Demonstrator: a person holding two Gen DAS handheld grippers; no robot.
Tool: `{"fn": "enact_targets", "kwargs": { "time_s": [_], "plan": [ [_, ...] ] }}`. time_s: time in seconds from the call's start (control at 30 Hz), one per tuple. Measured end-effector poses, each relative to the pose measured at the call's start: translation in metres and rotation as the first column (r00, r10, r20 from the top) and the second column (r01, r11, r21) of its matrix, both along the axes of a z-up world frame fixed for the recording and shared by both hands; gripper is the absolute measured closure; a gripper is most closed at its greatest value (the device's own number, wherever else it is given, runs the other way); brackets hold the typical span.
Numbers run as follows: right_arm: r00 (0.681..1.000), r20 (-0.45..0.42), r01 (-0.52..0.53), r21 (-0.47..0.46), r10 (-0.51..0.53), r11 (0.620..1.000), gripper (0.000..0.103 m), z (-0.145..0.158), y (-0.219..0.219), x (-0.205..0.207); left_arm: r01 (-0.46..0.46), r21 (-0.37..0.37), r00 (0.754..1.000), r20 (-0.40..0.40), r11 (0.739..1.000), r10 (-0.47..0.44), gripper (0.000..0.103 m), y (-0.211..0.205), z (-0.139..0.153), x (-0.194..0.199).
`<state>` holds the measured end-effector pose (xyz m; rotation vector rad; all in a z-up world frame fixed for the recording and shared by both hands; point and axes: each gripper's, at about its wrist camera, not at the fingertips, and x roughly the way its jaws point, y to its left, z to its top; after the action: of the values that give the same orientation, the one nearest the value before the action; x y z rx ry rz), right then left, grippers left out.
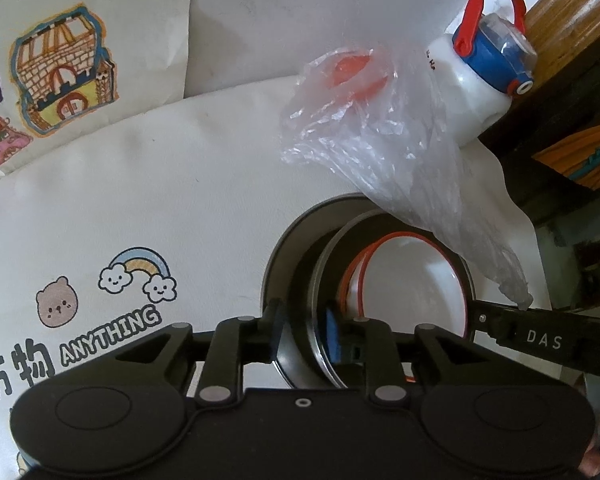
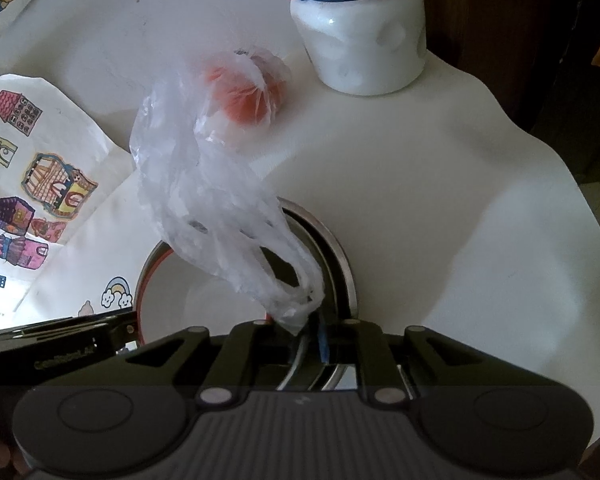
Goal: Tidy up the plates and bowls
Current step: 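Lower the nested bowl stack onto the steel plate stack, then open the right gripper while the left gripper also opens, releasing the stack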
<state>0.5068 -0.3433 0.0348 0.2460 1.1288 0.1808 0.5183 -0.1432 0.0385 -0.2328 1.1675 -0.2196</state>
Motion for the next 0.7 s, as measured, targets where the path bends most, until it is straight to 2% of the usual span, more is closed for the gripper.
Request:
{"fn": "enact_targets", "kwargs": {
  "time_s": [0.23,0.33,0.4,0.5,0.53,0.6,0.7],
  "plan": [
    [1.0,0.01,0.016,-0.009,-0.016,1.0,0.076,0.002,-0.005,-0.003,-0.005,-0.002,1.0,0.007,1.0,0.005,0.075,0.004,0.003,-0.004],
    [1.0,0.015,0.023,-0.017,-0.022,1.0,0.069,0.003,-0.007,-0.005,-0.006,0.002,1.0,0.009,1.0,0.006,0.074,0.002,0.004,-0.004],
    [0.999,0.016,0.032,-0.026,-0.032,0.999,0.059,0.004,-0.009,-0.006,-0.013,0.0,1.0,0.007,1.0,0.013,0.074,0.001,0.004,-0.004],
    [0.999,0.018,0.044,-0.026,-0.043,0.999,0.054,0.004,-0.012,-0.008,-0.021,0.003,1.0,0.011,1.0,0.021,0.072,0.0,0.005,-0.008],
    [0.999,0.019,0.046,-0.027,-0.045,0.999,0.053,0.004,-0.013,-0.009,-0.024,0.016,1.0,0.014,1.0,0.024,0.061,0.0,0.006,-0.009],
    [0.999,0.023,0.05,-0.029,-0.049,0.998,0.049,0.005,-0.014,-0.01,-0.041,0.074,0.999,0.02,0.996,0.04,0.044,-0.001,0.007,-0.011],
    [0.998,0.029,0.052,-0.02,-0.051,0.998,0.045,0.007,-0.015,-0.013,-0.047,0.058,0.999,0.019,0.997,0.046,0.042,0.004,0.008,-0.014]
  ]
}}
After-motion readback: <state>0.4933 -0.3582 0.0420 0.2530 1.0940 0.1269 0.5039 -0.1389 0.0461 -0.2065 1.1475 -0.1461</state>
